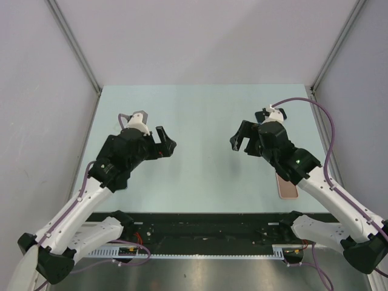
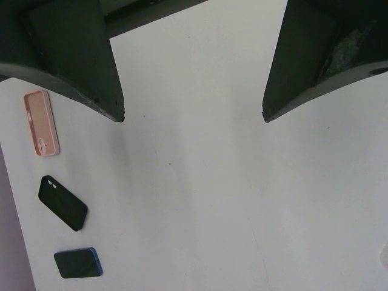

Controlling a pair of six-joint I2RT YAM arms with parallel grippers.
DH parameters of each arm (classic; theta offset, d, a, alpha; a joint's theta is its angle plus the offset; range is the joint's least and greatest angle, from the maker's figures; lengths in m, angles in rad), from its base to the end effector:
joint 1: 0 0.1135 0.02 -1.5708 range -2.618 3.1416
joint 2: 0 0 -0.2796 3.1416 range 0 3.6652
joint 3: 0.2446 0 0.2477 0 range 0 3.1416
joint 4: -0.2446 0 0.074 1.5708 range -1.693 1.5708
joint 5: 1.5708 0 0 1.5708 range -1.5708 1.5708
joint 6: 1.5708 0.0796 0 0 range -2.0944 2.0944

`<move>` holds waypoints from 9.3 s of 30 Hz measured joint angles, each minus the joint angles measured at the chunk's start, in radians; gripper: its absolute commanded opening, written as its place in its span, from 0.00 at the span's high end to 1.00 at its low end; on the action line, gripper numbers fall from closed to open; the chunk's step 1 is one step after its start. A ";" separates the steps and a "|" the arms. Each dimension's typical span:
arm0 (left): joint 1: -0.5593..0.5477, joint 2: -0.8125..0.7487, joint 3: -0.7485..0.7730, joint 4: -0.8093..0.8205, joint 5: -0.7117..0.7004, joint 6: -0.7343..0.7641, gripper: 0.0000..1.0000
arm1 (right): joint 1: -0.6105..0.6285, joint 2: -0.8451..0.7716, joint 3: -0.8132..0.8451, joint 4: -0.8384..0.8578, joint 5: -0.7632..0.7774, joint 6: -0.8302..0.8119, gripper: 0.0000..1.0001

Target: Put the phone into the phone case

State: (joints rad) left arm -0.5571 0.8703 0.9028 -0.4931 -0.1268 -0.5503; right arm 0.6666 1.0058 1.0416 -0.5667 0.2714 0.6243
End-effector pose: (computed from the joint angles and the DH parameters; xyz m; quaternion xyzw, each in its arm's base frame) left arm 0.1878 -0.1052 0.3270 -0.0305 0.8482 -0.2308 0.4757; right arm 0.2005 0.1306 0.3419 0.0490 0.8611 0.2023 0.4639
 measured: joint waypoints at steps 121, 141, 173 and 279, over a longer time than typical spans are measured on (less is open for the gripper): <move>0.414 0.922 0.210 -0.034 0.443 -0.286 0.31 | 0.082 0.161 -0.482 0.822 -0.247 0.091 0.13; 0.256 0.756 0.032 0.353 0.816 -0.447 0.29 | 0.190 0.578 -0.488 1.411 -0.222 0.022 0.28; 0.174 0.726 0.000 0.431 0.839 -0.476 0.00 | 0.139 0.600 -0.488 1.426 -0.166 -0.026 1.00; 0.764 0.737 -0.013 -0.324 0.090 -0.121 1.00 | 0.277 0.092 -0.219 0.344 -0.119 -0.385 0.29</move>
State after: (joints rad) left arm 0.2066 1.6073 0.8894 -0.8169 -0.0364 -0.6712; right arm 0.9440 1.0973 0.8223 -0.2226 0.1528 0.2398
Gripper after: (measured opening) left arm 0.003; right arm 0.708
